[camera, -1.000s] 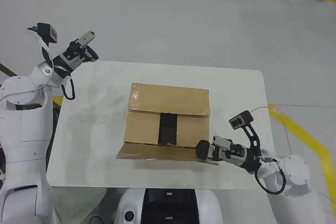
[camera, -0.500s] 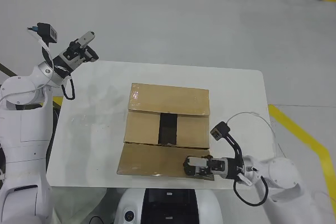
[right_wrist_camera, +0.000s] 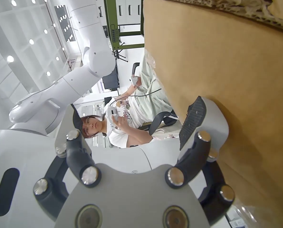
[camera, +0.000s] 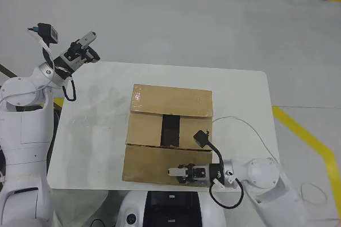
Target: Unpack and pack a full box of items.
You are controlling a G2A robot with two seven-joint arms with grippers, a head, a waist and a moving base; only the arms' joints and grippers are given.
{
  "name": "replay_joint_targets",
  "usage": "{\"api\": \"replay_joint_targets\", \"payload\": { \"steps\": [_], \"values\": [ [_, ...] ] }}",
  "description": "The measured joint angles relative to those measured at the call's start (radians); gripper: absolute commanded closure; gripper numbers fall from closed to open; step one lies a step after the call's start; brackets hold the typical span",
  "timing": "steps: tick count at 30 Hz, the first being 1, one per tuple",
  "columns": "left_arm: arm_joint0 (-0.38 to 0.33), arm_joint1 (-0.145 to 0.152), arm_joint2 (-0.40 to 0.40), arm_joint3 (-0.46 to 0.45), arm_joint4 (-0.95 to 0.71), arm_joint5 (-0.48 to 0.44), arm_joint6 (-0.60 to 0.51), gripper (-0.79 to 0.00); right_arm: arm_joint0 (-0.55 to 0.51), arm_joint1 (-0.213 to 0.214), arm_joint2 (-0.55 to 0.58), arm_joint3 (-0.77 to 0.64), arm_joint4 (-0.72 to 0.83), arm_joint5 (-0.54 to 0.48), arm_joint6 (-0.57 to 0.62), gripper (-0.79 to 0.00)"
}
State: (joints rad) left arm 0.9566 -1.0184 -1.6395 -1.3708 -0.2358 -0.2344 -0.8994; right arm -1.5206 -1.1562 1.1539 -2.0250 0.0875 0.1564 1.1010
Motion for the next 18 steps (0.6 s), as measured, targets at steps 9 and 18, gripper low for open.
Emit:
{"api": "replay_joint_targets", "payload": {
  "steps": [9, 18],
  "values": [
    [0.0, 0.0, 0.0, 0.0, 0.0, 0.0, 0.0, -0.785, 0.034, 0.004, -0.069, 0.028, -0.103, 0.036, -0.047, -0.785],
    [0.0, 0.0, 0.0, 0.0, 0.0, 0.0, 0.0, -0.785, 0.067, 0.005, -0.124, 0.053, -0.173, 0.068, -0.088, -0.785]
  ]
}}
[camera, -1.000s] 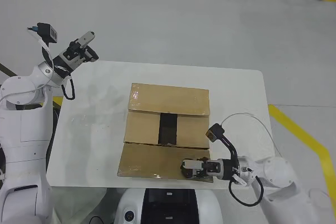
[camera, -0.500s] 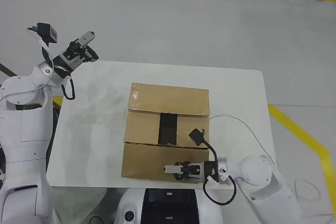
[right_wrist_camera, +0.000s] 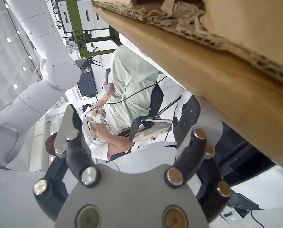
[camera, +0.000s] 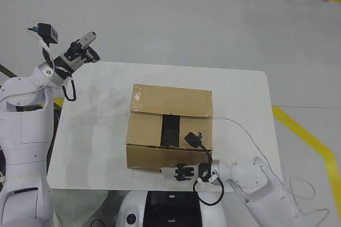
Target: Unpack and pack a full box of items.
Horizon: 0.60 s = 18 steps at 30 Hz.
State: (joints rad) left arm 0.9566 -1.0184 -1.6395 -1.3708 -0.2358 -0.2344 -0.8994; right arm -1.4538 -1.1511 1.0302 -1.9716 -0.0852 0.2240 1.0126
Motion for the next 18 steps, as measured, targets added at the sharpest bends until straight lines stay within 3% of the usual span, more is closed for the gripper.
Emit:
{"api": "replay_joint_targets", "payload": {
  "steps": [18],
  "values": [
    [0.0, 0.0, 0.0, 0.0, 0.0, 0.0, 0.0, -0.785, 0.041, 0.005, -0.053, 0.028, -0.018, 0.014, -0.012, -0.785]
  ]
}}
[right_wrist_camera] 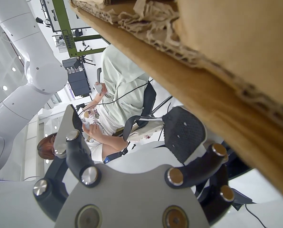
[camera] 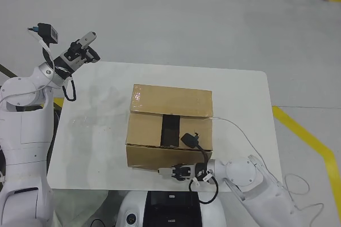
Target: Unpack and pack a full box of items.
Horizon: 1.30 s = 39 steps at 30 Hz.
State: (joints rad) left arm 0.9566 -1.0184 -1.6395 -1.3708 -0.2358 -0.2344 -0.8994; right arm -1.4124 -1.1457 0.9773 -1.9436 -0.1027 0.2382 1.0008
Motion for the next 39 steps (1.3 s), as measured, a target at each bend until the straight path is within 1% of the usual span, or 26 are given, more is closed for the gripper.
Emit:
{"api": "replay_joint_targets", "payload": {
  "steps": [10, 17, 22, 25, 34, 39],
  "values": [
    [0.0, 0.0, 0.0, 0.0, 0.0, 0.0, 0.0, -0.785, -0.051, 0.015, 0.049, -0.103, 0.077, -0.031, -0.007, -0.785],
    [0.0, 0.0, 0.0, 0.0, 0.0, 0.0, 0.0, -0.785, -0.097, 0.023, 0.134, -0.145, 0.216, -0.068, -0.07, -0.785],
    [0.0, 0.0, 0.0, 0.0, 0.0, 0.0, 0.0, -0.785, -0.105, 0.026, 0.216, -0.114, 0.329, -0.078, -0.137, -0.785],
    [0.0, 0.0, 0.0, 0.0, 0.0, 0.0, 0.0, -0.785, -0.095, 0.029, 0.253, -0.084, 0.365, -0.076, -0.151, -0.785],
    [0.0, 0.0, 0.0, 0.0, 0.0, 0.0, 0.0, -0.785, -0.065, 0.032, 0.314, -0.008, 0.417, -0.082, -0.201, -0.785],
    [0.0, 0.0, 0.0, 0.0, 0.0, 0.0, 0.0, -0.785, -0.035, 0.031, 0.326, 0.048, 0.441, -0.086, -0.232, -0.785]
  ]
}}
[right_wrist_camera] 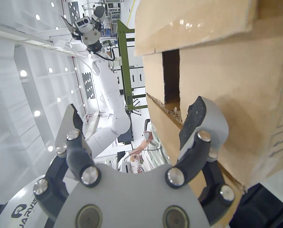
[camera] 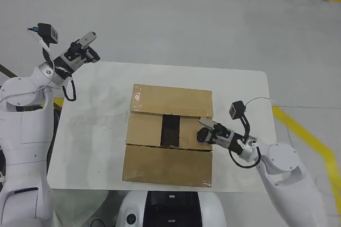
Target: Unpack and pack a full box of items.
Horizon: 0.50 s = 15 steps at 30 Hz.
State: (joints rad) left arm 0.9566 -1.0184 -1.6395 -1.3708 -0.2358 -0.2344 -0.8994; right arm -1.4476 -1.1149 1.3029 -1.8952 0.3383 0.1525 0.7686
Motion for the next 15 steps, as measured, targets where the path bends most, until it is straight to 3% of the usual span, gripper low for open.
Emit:
{"api": "replay_joint_targets", "payload": {
  "steps": [15],
  "values": [
    [0.0, 0.0, 0.0, 0.0, 0.0, 0.0, 0.0, -0.785, 0.13, -0.016, -0.063, 0.131, 0.014, -0.013, -0.069, -0.785]
  ]
}}
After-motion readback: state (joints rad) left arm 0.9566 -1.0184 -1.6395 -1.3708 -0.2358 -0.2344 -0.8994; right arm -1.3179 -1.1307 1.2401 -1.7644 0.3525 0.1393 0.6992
